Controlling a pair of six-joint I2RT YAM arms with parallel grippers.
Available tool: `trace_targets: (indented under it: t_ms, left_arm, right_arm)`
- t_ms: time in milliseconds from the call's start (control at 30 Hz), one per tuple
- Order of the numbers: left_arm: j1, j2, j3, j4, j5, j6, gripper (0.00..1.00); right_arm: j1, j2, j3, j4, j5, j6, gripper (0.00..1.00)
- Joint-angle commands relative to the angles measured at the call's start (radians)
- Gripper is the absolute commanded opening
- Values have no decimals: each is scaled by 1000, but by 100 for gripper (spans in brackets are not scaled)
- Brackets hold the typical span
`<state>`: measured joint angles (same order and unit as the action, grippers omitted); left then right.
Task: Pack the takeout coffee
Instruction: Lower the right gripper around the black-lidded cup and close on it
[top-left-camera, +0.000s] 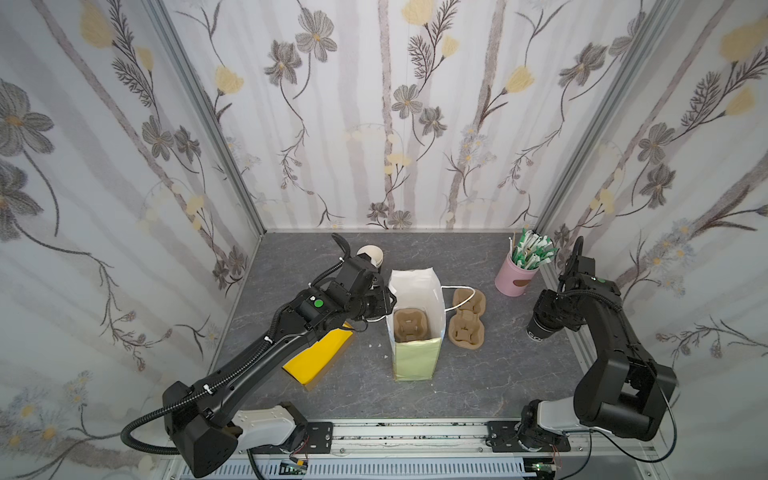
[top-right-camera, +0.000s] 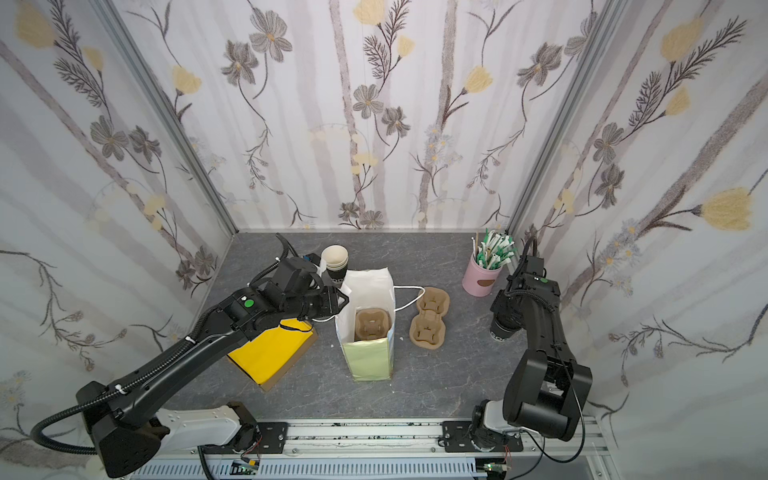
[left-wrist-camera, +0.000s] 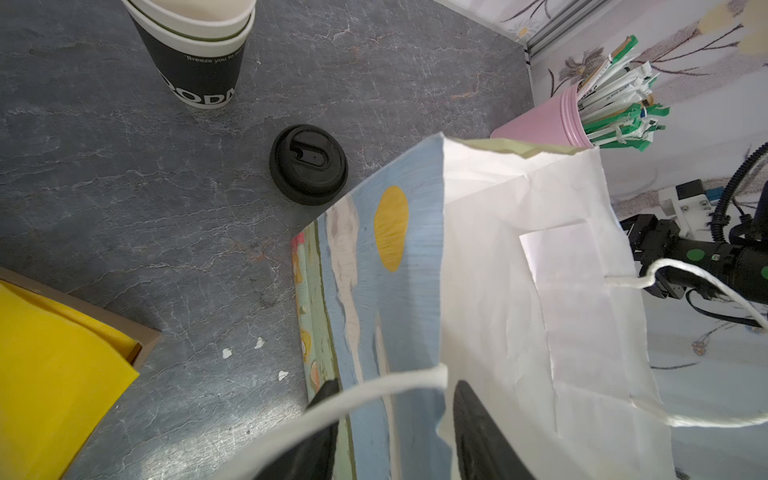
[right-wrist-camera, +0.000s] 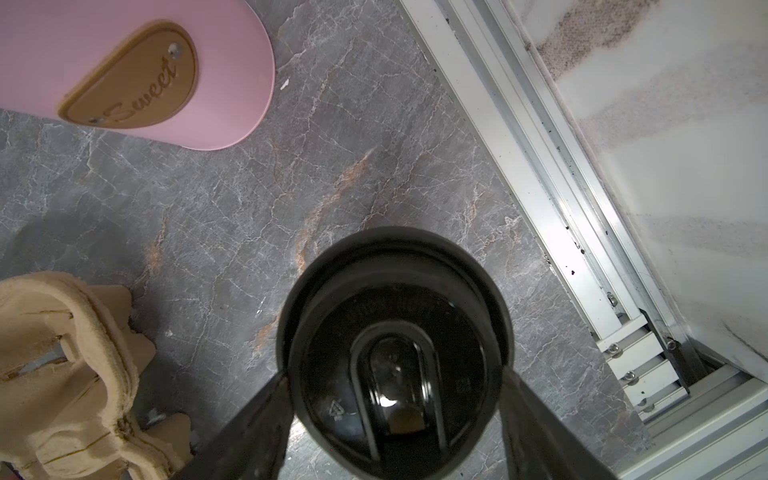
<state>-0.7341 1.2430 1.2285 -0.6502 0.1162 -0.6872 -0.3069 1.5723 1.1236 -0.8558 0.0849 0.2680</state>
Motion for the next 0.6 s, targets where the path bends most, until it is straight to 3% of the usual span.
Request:
trace_targets:
  t_ms: [0, 567]
  left_arm:
    - [4, -8, 8, 11, -7, 8, 47]
    - [14, -6, -5, 12, -7, 8, 47]
  right_arm:
    - [0, 12, 4, 25, 2, -10, 75]
    - [0, 0, -16, 20, 14, -22, 69]
